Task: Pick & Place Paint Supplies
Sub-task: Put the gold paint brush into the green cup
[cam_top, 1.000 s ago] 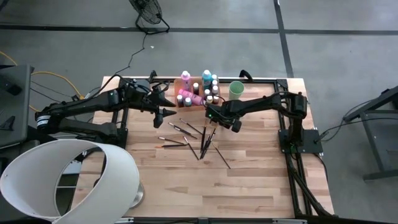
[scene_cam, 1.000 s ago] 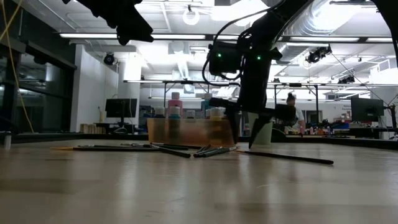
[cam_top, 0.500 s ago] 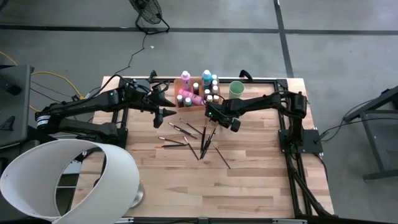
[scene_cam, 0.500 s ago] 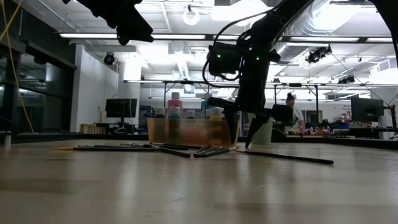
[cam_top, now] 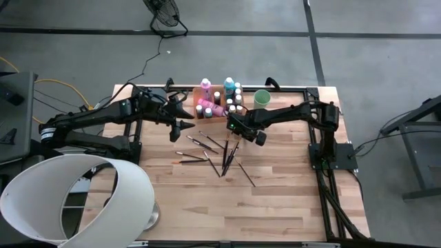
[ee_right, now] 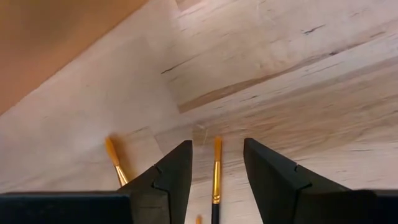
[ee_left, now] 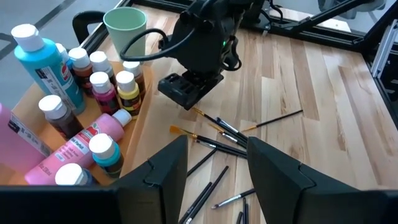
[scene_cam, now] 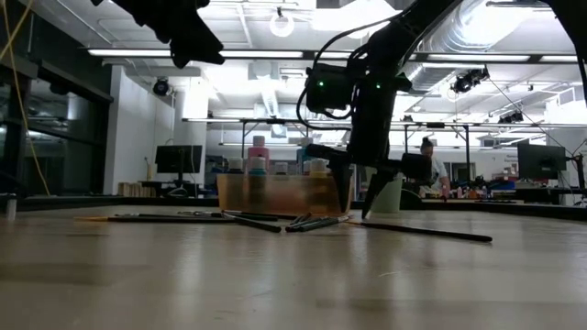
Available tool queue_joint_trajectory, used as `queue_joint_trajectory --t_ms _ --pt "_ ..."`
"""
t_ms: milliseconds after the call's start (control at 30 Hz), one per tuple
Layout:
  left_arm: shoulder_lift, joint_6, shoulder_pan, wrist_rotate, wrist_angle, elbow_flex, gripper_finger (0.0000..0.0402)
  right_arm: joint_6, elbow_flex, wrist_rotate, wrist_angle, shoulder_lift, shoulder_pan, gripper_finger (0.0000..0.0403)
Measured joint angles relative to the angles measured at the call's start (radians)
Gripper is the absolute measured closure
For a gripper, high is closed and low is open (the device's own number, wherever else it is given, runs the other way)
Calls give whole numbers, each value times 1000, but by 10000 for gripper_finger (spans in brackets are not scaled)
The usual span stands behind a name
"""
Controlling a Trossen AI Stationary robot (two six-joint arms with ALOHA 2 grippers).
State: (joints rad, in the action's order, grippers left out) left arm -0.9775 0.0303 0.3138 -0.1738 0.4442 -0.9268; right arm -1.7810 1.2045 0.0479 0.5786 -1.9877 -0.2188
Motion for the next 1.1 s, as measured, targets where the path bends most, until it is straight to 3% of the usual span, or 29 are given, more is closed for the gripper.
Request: queue_joint_trajectory --t_ms 433,767,1100 --pt "0 0 0 2 3 0 240 24 -1 1 3 0 0 262" --pt "0 0 0 2 4 0 240 37 -3 1 6 0 0 302" --pt "0 0 0 2 24 0 240 58 -4 3 2 0 1 309"
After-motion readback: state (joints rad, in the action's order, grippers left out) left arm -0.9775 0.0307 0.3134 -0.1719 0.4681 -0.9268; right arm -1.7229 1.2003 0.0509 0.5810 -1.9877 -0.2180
